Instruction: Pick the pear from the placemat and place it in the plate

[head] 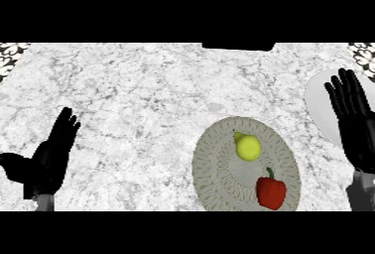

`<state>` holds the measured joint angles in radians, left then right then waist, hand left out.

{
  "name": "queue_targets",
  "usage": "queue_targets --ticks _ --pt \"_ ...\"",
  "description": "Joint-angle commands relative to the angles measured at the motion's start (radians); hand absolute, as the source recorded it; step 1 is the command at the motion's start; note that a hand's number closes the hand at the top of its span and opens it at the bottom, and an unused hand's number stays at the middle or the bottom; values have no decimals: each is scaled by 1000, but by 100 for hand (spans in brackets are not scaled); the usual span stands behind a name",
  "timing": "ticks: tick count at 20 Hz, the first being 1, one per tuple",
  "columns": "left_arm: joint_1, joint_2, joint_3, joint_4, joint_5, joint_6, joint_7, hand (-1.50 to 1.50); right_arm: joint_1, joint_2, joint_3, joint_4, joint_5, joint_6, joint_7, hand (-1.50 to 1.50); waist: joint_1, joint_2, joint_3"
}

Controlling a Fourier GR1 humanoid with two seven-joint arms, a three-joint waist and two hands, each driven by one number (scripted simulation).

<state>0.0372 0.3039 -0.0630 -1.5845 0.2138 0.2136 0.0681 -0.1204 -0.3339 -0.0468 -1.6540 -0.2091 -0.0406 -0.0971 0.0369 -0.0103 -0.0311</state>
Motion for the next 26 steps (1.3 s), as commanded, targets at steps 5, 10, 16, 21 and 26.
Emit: queue_targets --ticks 5,10,16,21,26 --pt "-85 55 -40 26 -62 -78 -70 0 -160 159 268 227 5 -3 417 150 54 43 26" --pt "-89 33 -58 116 -54 -120 -110 0 -294 229 378 298 366 -285 530 -150 7 24 26" --pt "-85 36 8 230 -51 -174 -179 0 -256 330 521 349 510 -367 474 -150 -34 11 31" --pt "-97 21 15 282 -79 -185 -234 0 -297 231 497 184 645 -306 701 -150 -44 8 30" --pt "-110 8 19 287 -84 -175 -213 0 -380 112 467 152 638 -73 897 -150 -45 9 30"
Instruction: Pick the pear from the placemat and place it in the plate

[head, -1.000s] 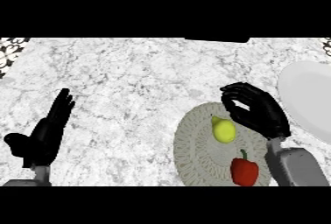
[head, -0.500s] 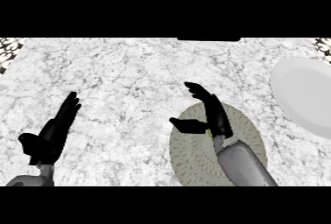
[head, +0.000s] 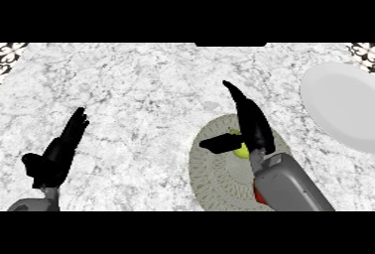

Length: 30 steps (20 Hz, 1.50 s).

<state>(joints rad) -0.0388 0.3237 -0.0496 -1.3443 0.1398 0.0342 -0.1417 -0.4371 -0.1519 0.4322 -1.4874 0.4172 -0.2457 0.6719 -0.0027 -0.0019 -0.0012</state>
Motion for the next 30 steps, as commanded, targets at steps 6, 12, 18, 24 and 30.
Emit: queue_targets --ticks 6,12,18,24,30 --pt "23 -13 -8 6 -11 -19 -31 0 -166 -113 6 6 -105 451 345 -150 13 1 -1" --pt "-27 -23 12 25 -21 -4 -10 0 -240 -94 -48 -2 -214 605 526 -150 5 0 0" --pt "-44 -33 11 -15 -27 12 50 0 -217 -102 8 77 -198 619 529 -150 9 1 1" --pt "11 -28 17 -18 -22 -18 4 0 -216 -154 26 94 -236 702 563 -150 10 -1 0" --pt "18 -21 34 -5 -24 -48 -14 0 -154 -117 47 162 -194 653 496 -150 8 1 1"
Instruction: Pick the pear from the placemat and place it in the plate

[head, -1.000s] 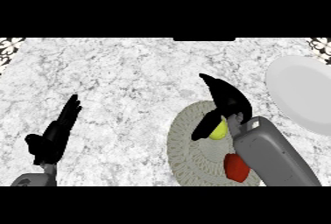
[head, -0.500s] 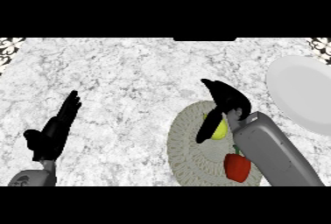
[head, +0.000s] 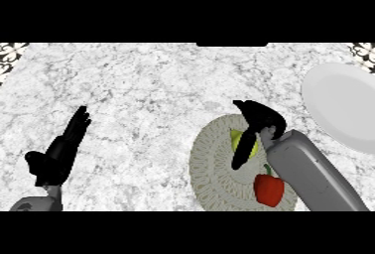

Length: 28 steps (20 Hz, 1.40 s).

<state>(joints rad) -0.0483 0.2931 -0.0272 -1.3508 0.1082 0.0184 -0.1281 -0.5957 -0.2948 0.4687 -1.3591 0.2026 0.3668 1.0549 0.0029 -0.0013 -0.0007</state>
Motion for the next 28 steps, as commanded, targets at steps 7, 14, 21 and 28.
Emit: queue_targets --ticks 7,14,21,28 --pt "0 10 27 -20 4 -37 15 0 36 50 56 147 129 26 17 -150 6 2 1" --pt "-35 -35 37 39 -37 -27 5 0 62 77 -28 209 191 52 -85 -150 -2 2 1" --pt "32 -28 40 15 -60 -34 -60 0 17 124 -37 297 196 77 -190 150 8 3 1" --pt "44 -13 91 13 -25 -17 -15 0 236 -358 -230 126 208 -11 -548 150 -112 -14 8"
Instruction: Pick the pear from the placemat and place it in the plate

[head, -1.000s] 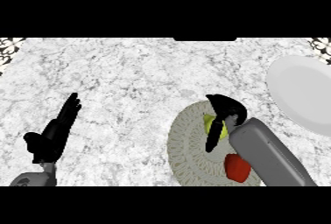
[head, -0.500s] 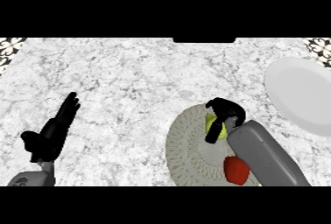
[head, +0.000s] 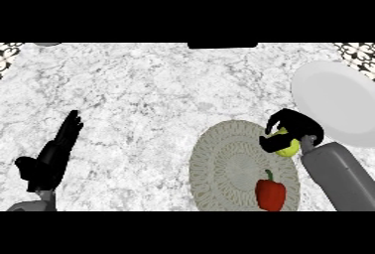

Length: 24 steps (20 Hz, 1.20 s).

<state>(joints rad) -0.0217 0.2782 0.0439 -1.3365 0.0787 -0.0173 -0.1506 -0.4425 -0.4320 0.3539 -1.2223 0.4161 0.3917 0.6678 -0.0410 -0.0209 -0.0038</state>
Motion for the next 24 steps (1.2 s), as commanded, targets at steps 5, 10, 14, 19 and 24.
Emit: queue_targets --ticks 5,10,14,19,24 --pt "63 0 46 -1 21 24 -21 0 156 -443 -308 52 -29 -134 -419 150 -104 6 17" --pt "60 -1 44 -2 26 17 -10 0 262 -567 -476 143 -76 -260 -767 150 -102 10 17" --pt "55 -19 22 -29 14 26 -5 0 380 -618 -604 290 -127 -326 -1063 150 -61 15 15" --pt "12 -17 -4 1 -12 7 -23 0 408 -679 -748 521 -173 -364 -1363 150 8 25 10" --pt "-43 2 -11 -45 2 -18 55 0 340 -722 -868 672 -238 -382 -1527 150 42 26 10"
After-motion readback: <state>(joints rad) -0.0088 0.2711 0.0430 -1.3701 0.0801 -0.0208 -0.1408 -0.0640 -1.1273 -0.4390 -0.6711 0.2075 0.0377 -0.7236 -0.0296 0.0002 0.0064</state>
